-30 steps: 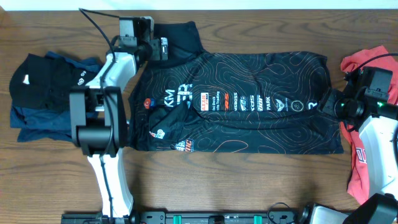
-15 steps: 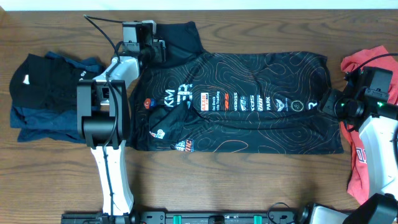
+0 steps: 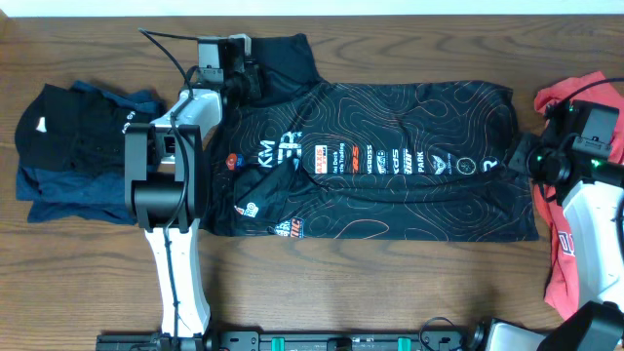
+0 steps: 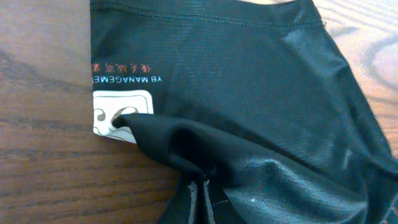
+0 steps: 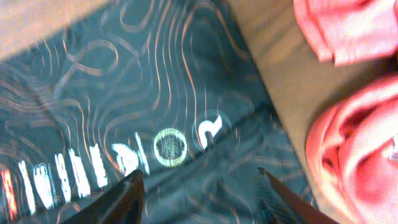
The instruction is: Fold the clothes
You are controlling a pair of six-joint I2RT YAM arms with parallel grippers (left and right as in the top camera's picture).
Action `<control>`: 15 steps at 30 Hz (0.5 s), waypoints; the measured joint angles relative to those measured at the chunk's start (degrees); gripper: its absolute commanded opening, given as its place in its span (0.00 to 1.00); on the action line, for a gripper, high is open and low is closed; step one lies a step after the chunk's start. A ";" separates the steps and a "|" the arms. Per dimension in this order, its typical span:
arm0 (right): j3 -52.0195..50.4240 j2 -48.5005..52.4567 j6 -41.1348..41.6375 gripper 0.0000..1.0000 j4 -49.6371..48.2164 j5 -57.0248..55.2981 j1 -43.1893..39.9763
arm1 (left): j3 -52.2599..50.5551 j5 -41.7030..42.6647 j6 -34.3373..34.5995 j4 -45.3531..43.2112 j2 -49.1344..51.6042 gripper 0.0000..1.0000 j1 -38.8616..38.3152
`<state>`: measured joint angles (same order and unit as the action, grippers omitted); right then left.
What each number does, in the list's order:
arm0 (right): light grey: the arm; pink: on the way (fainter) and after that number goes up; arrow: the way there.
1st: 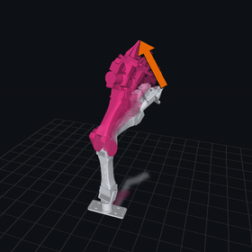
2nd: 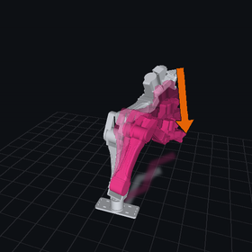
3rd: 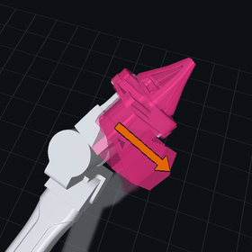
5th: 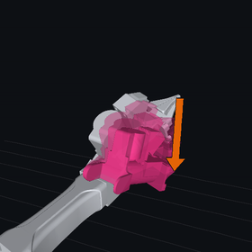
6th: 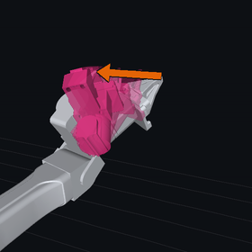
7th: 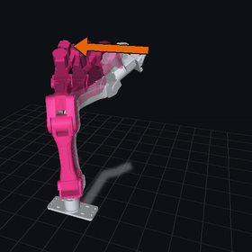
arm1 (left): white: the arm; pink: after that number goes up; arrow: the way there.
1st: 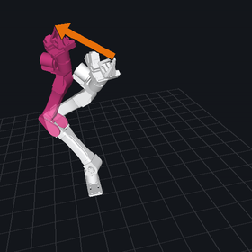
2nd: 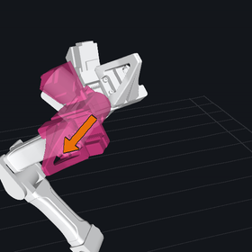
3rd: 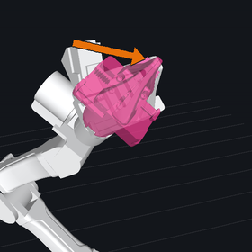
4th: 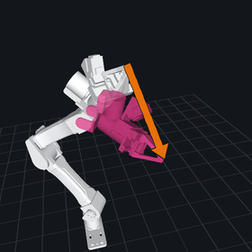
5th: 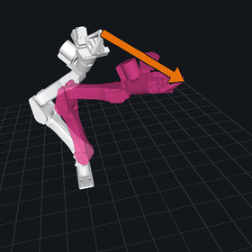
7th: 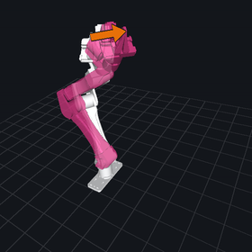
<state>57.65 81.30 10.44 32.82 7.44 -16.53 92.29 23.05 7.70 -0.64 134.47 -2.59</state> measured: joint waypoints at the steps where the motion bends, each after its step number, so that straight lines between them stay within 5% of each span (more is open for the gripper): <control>1: 0.00 0.50 -0.26 0.48 -1.73 -0.17 0.00 | 0.00 0.59 0.59 0.13 0.00 0.06 0.15; 15: 0.42 20.35 -2.12 0.49 -36.68 -0.94 0.00 | 0.11 2.75 3.26 13.49 -7.19 0.06 1.68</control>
<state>58.06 101.65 8.32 -3.86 6.50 -16.53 92.40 25.80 10.96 12.84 127.28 -0.91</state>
